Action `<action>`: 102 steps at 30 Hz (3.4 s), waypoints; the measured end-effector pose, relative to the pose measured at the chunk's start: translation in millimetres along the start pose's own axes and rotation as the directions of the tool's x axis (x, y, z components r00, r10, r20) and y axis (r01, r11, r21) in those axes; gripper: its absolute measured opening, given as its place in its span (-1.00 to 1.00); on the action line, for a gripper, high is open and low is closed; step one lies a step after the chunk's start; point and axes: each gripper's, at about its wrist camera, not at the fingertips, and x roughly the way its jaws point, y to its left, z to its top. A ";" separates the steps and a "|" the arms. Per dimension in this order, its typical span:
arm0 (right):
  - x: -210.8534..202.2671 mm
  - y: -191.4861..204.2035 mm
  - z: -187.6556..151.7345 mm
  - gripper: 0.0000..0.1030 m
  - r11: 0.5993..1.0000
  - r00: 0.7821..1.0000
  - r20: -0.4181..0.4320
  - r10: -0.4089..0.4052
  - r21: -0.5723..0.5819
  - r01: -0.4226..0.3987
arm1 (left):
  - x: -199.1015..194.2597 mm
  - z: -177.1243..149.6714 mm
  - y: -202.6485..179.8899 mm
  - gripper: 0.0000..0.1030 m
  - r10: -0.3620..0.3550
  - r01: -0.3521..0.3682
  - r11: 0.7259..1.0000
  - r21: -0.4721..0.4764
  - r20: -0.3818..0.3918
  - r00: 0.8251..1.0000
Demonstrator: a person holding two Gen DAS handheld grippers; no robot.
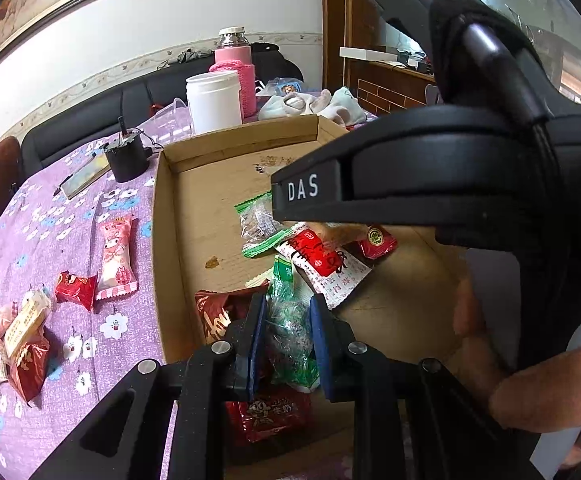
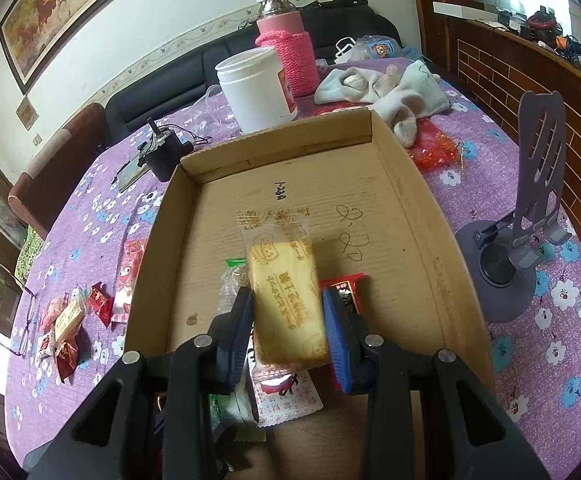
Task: Organize snacks
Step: 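Lower both snacks into the cardboard tray and open both grippers, then grasp a white red-printed packet with the left gripper while the right withdraws from the tray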
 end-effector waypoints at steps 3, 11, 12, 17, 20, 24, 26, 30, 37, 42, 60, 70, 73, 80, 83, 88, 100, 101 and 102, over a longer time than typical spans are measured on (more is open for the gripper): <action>0.2 0.3 0.2 -0.34 1.000 1.000 -0.002 0.002 0.000 -0.002 | -0.6 -0.1 0.5 -0.58 0.000 0.000 1.000 0.001 0.002 1.000; 0.6 1.4 -0.4 -0.34 1.000 1.000 -0.010 0.004 -0.007 -0.004 | -1.4 -0.7 0.2 -0.58 0.002 -0.002 1.000 0.004 0.005 1.000; 1.0 1.1 -0.5 -0.34 1.000 1.000 -0.011 0.006 -0.005 -0.006 | -1.4 -0.7 0.0 -0.58 0.003 -0.003 1.000 0.004 0.006 1.000; 0.6 1.3 -0.3 -0.34 1.000 1.000 -0.010 0.004 -0.004 -0.004 | -2.5 -0.4 -0.3 -0.58 0.001 -0.001 1.000 0.006 0.007 1.000; -0.1 1.3 -0.4 -0.34 1.000 1.000 -0.010 0.005 -0.004 -0.005 | -4.0 -0.3 -0.3 -0.58 0.001 -0.001 1.000 0.007 0.011 1.000; -0.4 1.4 -0.2 -0.34 1.000 1.000 -0.009 0.005 -0.006 -0.005 | -5.3 -0.2 -0.3 -0.58 0.000 0.000 1.000 0.010 0.013 1.000; -1.3 0.7 0.4 -0.34 1.000 1.000 -0.006 0.006 -0.004 -0.006 | -6.3 -0.3 -0.1 -0.58 -0.001 0.001 1.000 0.011 0.015 1.000; -3.7 -0.5 1.2 -0.34 1.000 1.000 -0.003 0.011 0.005 -0.011 | -7.6 -1.1 0.3 -0.58 -0.004 0.004 1.000 0.010 0.015 1.000; -6.5 -0.3 1.8 -0.34 1.000 1.000 0.004 0.020 0.009 -0.020 | -8.2 0.0 2.9 -0.57 -0.012 0.012 1.000 0.001 0.013 1.000; -7.1 -0.8 2.2 -0.34 1.000 1.000 0.005 0.021 0.015 -0.021 | -8.6 0.7 4.3 -0.54 -0.018 0.018 1.000 -0.002 0.014 1.000; -8.4 -1.8 3.2 -0.30 0.999 1.000 0.012 0.023 0.022 -0.023 | -11.9 3.9 8.3 -0.31 -0.017 0.018 1.000 -0.021 0.038 0.999; -9.6 -3.2 3.2 -0.13 0.999 1.000 0.014 0.018 0.027 -0.018 | -15.4 4.3 11.5 -0.18 -0.019 0.020 0.999 -0.034 0.047 0.999; -11.7 -4.2 3.6 -0.10 0.999 1.000 0.022 0.014 0.034 -0.015 | -18.8 5.7 14.9 -0.15 -0.020 0.023 0.999 -0.049 0.057 0.998; -11.5 1.3 1.8 -0.10 1.000 1.000 0.030 0.006 0.019 -0.007 | -29.3 10.5 28.5 -0.15 -0.021 0.029 0.995 -0.094 0.087 0.996; -12.6 3.4 1.2 -0.10 1.000 0.999 0.040 0.002 0.016 -0.003 | -35.1 12.7 35.1 -0.14 -0.011 0.023 0.993 -0.112 0.104 0.994; -13.2 7.0 -0.1 -0.10 1.000 0.998 0.058 -0.016 0.007 0.016 | -39.9 15.9 48.9 -0.09 0.005 0.013 0.988 -0.156 0.110 0.994; -33.6 10.5 2.2 -0.09 0.999 0.991 0.128 0.039 0.024 -0.042 | -52.3 21.3 92.6 -0.08 -0.030 0.045 0.965 -0.260 0.062 0.998; -35.4 10.7 2.4 -0.09 0.998 0.990 0.131 0.047 0.025 -0.050 | -58.6 19.8 98.5 -0.08 -0.036 0.048 0.964 -0.263 0.051 0.998; -36.9 11.1 2.4 -0.09 0.998 0.989 0.135 0.053 0.026 -0.057 | -64.0 17.6 103.1 -0.06 -0.037 0.048 0.964 -0.260 0.046 0.998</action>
